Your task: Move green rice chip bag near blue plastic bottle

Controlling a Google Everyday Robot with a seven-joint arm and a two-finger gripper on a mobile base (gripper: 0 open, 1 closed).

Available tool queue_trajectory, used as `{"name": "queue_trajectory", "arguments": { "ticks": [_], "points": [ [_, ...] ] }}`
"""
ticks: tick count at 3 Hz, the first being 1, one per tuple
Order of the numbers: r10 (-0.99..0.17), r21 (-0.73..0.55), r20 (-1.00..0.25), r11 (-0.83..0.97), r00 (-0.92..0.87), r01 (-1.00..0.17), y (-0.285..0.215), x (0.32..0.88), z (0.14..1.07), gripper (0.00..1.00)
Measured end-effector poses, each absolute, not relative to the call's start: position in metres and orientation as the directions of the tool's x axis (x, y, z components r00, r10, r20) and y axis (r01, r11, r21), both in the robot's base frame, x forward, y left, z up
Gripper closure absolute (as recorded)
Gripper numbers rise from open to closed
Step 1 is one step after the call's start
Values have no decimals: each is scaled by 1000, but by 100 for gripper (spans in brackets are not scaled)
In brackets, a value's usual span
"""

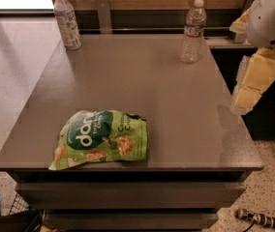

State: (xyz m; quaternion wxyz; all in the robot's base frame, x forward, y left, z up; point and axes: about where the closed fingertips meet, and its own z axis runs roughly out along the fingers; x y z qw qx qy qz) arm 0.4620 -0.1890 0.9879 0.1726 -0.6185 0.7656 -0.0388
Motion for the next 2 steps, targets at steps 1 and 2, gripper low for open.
{"name": "queue_trajectory", "arguments": {
  "ticks": [1,2],
  "points": [
    [-972,-236,-159,209,-175,-949,-154,490,976,0],
    [-973,-220,-133,215,-189,-951,-120,495,968,0]
  ]
}}
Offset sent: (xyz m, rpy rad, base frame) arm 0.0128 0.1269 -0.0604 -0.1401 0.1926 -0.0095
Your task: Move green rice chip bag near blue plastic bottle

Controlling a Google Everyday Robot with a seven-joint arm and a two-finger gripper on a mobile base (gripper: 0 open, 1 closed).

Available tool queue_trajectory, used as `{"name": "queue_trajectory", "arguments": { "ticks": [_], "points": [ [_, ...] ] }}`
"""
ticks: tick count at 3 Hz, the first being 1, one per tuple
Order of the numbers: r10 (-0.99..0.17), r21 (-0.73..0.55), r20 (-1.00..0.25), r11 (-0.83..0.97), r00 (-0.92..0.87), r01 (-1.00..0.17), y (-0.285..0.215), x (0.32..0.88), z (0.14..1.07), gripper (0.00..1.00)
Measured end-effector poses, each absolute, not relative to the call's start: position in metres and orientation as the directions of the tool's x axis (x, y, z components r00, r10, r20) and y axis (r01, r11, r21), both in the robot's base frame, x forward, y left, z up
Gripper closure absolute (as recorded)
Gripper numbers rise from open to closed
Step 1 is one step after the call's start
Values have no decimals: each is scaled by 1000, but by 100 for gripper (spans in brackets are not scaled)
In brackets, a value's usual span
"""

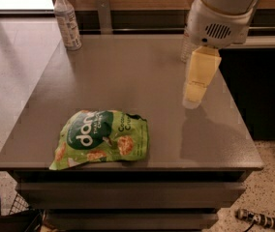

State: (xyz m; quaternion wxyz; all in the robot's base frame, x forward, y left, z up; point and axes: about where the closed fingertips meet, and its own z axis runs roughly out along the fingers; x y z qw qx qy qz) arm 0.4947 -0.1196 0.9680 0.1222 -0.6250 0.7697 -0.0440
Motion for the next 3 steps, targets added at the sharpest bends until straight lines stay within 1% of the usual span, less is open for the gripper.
{"name": "queue_trajectory", "arguments": {
  "ticks": [1,3],
  "points": [
    [-973,-200,-127,213,-190,-956,-76,472,951,0],
    [-974,-76,-192,140,-124,-987,6,436,897,0]
  ]
}}
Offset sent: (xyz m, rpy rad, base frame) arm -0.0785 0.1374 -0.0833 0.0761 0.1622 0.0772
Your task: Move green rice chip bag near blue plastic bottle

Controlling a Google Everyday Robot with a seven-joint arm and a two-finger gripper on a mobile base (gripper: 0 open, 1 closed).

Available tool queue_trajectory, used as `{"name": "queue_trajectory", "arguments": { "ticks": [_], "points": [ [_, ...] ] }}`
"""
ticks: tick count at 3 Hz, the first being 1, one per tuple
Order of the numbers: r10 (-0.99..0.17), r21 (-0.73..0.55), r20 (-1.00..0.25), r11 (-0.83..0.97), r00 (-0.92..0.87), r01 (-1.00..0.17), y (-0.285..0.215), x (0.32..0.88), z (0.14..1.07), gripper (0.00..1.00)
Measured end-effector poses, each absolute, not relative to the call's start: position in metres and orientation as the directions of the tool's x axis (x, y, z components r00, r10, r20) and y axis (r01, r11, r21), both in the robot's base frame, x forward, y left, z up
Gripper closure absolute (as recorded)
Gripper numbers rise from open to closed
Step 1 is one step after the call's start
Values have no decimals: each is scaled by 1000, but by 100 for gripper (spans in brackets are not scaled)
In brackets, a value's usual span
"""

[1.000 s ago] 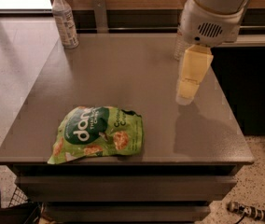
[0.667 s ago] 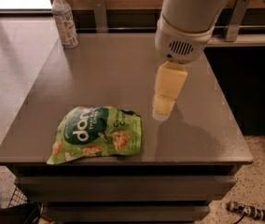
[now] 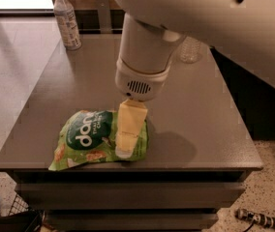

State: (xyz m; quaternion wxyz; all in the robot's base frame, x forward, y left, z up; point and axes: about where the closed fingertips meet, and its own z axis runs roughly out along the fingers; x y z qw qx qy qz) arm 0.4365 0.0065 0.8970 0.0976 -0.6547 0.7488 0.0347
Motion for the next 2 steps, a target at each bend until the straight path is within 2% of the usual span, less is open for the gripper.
{"name": "queue_trajectory", "arguments": {
  "ticks": [2],
  "points": [
    [-961,43,-269,60,-70,-997,58,427,845,2]
  ]
}}
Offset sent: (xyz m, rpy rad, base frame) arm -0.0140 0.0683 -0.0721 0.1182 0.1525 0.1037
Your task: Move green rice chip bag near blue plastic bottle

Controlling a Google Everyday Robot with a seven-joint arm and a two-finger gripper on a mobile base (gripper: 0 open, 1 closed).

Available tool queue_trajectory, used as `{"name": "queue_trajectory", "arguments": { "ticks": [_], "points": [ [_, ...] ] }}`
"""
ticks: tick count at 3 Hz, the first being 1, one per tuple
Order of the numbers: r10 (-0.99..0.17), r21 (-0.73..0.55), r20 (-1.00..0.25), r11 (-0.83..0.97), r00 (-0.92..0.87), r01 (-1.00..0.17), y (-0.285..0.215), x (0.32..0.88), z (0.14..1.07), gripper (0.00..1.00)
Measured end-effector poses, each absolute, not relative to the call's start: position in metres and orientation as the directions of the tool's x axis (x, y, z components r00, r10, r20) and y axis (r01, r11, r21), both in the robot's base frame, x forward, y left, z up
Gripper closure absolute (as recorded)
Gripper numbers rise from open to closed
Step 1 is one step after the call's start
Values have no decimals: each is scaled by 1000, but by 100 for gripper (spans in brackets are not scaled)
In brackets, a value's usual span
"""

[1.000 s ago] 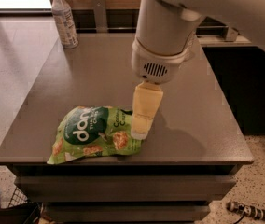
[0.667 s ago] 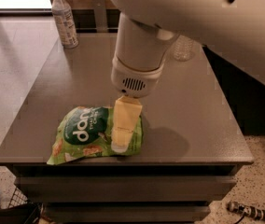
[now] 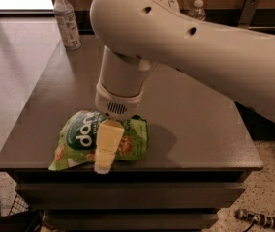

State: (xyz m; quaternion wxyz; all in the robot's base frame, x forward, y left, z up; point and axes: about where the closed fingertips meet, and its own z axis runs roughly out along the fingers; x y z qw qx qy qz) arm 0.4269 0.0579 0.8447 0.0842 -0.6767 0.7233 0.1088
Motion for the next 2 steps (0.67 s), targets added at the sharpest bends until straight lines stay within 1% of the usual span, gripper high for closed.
{"name": "queue_trajectory", "arguments": {
  "ticks": [1,2],
  "points": [
    [-948,44,-317,12,-25,-999,61,434,828,25],
    [-947,39,-320,2,-15,-999,61,434,827,48]
  ]
}}
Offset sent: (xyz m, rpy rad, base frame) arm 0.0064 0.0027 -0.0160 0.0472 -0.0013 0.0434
